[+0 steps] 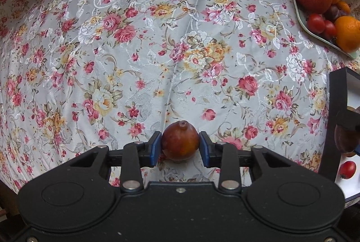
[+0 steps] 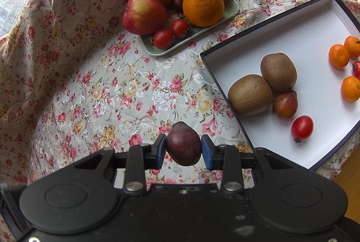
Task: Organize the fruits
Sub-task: 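Carry the plum over the box with the right tool while the left tool carries its plum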
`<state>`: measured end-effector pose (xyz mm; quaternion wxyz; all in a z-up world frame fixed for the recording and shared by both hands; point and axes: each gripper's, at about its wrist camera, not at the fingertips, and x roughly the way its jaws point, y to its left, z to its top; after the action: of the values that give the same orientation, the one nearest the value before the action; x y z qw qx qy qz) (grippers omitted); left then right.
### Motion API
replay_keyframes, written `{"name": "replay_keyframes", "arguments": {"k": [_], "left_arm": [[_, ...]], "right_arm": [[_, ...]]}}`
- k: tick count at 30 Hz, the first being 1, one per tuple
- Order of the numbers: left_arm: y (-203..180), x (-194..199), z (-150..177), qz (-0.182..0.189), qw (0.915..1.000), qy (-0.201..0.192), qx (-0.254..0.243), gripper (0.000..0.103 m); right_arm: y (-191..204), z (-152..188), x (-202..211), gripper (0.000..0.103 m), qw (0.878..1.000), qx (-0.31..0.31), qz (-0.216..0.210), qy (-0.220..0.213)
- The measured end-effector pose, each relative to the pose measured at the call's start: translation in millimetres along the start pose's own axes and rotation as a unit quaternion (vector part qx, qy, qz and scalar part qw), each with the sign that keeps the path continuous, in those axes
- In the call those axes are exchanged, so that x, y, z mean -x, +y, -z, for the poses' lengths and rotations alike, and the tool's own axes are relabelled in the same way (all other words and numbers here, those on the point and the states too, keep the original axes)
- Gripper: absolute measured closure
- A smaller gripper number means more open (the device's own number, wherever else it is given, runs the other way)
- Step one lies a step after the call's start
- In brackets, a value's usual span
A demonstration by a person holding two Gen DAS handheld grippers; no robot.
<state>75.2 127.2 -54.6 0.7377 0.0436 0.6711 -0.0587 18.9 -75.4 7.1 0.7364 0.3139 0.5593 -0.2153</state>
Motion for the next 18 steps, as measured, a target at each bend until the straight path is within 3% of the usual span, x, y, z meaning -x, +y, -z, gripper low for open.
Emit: {"name": "replay_keyframes", "arguments": {"k": [9,18], "left_arm": [[-61,34,-6,0.020,0.9980,-0.042,-0.043,0.059],[-140,56,14,0.042,0.9893,-0.076,-0.118,0.059]], "right_arm": [[-30,-11,13,0.068,1.000,-0.017,0.002,-0.012],[-110,-52,30,0.068,0.993,-0.105,0.023,-0.042]]}}
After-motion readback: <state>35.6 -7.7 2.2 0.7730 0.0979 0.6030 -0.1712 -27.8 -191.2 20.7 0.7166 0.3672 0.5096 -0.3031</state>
